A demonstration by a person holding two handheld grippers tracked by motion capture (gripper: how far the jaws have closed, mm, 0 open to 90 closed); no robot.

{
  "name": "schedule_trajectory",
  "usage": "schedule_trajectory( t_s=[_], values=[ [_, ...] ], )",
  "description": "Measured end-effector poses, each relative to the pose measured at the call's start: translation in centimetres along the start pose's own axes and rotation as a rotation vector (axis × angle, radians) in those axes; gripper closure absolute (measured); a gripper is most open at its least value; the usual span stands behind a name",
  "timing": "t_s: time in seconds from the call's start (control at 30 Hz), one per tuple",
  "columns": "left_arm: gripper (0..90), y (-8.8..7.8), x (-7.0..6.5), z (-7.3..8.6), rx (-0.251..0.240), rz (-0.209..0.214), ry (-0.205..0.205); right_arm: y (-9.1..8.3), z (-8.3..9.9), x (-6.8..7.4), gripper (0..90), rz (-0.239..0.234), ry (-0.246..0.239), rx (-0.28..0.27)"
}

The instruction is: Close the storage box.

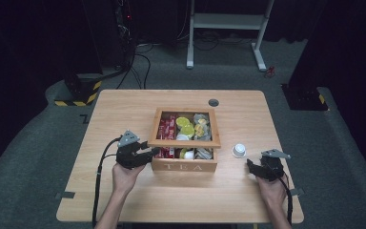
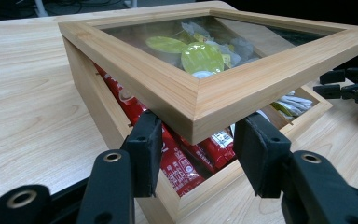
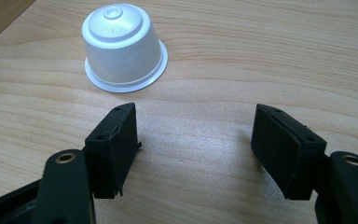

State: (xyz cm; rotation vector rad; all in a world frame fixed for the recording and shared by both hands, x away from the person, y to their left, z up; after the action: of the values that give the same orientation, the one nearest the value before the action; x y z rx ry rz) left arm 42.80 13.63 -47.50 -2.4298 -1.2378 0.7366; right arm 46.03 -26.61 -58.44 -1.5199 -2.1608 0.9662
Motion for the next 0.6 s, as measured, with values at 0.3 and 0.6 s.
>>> schedule_trajectory(
  t_s=[0.3, 0.6],
  values=[
    [48.2, 0.4, 0.0, 1.1, 0.011, -0.007, 0.018, 0.0, 0.0, 0.0, 31.8, 0.001, -0.002, -0.001],
    [42.4, 1.2, 0.1, 2.5, 0.039, -0.019, 0.044, 0.0, 0.0, 0.0, 32.0, 0.0, -0.011, -0.003]
  ],
)
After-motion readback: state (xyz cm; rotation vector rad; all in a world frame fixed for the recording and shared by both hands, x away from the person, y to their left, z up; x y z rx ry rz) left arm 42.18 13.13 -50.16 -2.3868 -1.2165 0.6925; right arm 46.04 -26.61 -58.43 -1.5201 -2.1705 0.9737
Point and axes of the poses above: each handheld gripper's, and its own axes: y roughly forward along the jaws, z roughly out of its underside, x roughly to its left, the point moved 9 cm from there along y, roughly forward along the jaws, and after that the axes turned 8 degrees about -y, right-handed, at the moved point
